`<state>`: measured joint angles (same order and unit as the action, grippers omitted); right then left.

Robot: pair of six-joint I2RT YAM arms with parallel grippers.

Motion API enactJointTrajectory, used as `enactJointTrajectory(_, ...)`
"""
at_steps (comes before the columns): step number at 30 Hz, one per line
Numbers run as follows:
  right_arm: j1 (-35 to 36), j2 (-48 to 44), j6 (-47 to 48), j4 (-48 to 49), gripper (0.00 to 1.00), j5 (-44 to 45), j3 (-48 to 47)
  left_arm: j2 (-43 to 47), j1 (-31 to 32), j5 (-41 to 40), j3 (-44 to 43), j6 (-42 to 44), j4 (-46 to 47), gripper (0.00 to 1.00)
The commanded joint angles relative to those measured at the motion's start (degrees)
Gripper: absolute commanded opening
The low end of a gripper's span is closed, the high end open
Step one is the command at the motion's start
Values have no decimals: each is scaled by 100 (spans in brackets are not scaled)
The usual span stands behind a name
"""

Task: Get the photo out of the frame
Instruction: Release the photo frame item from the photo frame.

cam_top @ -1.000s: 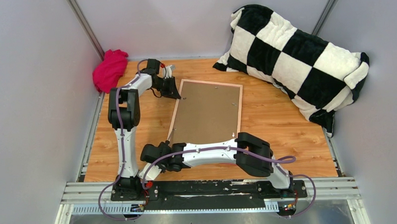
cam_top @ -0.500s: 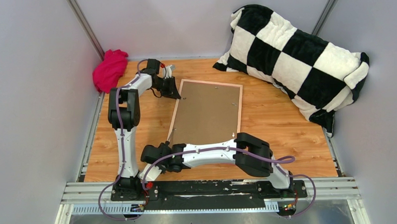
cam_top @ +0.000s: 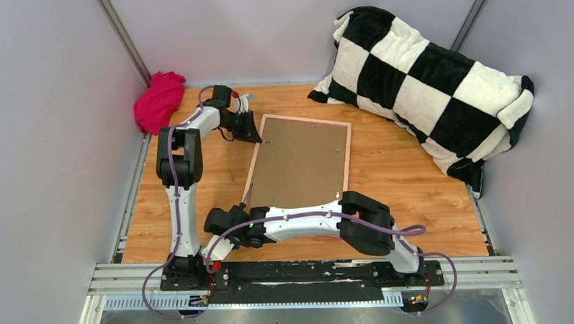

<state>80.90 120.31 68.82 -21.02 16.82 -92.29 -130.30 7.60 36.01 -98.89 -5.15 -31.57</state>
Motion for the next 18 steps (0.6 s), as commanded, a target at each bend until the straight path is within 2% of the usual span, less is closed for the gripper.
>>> enactJointTrajectory(1, -110, 43, -17, -140, 0, 14, 95, -453, 31, -305, 142, 137, -25, 0)
enactJointTrajectory(18, -74, 54, -27, -158, 0, 15, 202, -479, 31, -296, 125, 146, -42, 0)
